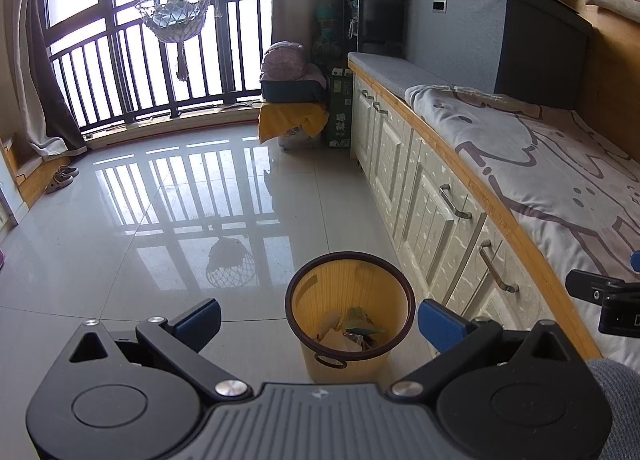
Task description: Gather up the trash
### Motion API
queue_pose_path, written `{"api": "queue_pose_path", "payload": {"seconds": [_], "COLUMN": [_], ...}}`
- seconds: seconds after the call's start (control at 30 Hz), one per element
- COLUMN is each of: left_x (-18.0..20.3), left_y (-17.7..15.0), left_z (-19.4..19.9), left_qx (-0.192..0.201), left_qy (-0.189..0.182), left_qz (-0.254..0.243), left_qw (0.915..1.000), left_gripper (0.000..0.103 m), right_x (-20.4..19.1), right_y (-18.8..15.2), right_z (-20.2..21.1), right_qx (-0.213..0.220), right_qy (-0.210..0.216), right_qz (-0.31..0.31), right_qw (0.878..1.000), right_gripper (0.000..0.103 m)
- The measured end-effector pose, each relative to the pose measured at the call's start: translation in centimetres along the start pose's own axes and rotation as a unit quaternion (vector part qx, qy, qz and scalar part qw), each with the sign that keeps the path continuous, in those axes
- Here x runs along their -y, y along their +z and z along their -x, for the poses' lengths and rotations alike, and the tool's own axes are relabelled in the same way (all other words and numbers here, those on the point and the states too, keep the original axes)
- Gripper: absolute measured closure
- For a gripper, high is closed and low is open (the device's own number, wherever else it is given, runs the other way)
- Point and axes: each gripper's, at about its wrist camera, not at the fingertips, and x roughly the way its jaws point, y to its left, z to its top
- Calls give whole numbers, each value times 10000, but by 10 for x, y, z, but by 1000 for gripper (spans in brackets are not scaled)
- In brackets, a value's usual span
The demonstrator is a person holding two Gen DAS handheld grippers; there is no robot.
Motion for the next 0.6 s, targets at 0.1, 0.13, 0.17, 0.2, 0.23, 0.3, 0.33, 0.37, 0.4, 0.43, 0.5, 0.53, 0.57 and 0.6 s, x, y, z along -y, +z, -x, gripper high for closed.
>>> {"api": "queue_pose_path", "payload": {"seconds": [0.1,0.13,0.17,0.2,0.23,0.3,0.33,0.37,0.4,0.43,0.5,0.53,0.57,0.6], "left_x": [0,0,0,0,0,0,0,0,0,0,0,0,0,0], "left_y": [0,0,0,0,0,0,0,0,0,0,0,1,1,1], "left_z": [0,0,0,0,0,0,0,0,0,0,0,0,0,0], "left_qx": [0,-1,-1,-1,-1,-2,-2,-2,-1,-1,-2,-2,-2,-3], "left_qy": [0,0,-1,-1,0,0,0,1,0,1,-2,0,0,-1], "left_qz": [1,1,0,0,1,1,-1,-1,-1,0,1,-1,-1,-1], "left_qw": [10000,10000,10000,10000,10000,10000,10000,10000,10000,10000,10000,10000,10000,10000], "left_gripper": [0,0,0,0,0,0,0,0,0,0,0,0,0,0], "right_x": [0,0,0,0,0,0,0,0,0,0,0,0,0,0], "right_y": [0,0,0,0,0,0,0,0,0,0,0,0,0,0], "right_z": [0,0,1,1,1,1,1,1,1,1,1,1,1,1], "right_qx": [-4,-4,-7,-11,-13,-14,-15,-15,-15,-15,-15,-15,-15,-14], "right_qy": [-6,-9,-11,-15,-19,-22,-25,-24,-21,-20,-23,-24,-24,-21], "right_qz": [-7,-11,-18,-24,-30,-29,-26,-28,-30,-31,-32,-31,-29,-28], "right_qw": [10000,10000,10000,10000,10000,10000,10000,10000,10000,10000,10000,10000,10000,10000], "right_gripper": [0,0,0,0,0,0,0,0,0,0,0,0,0,0]}}
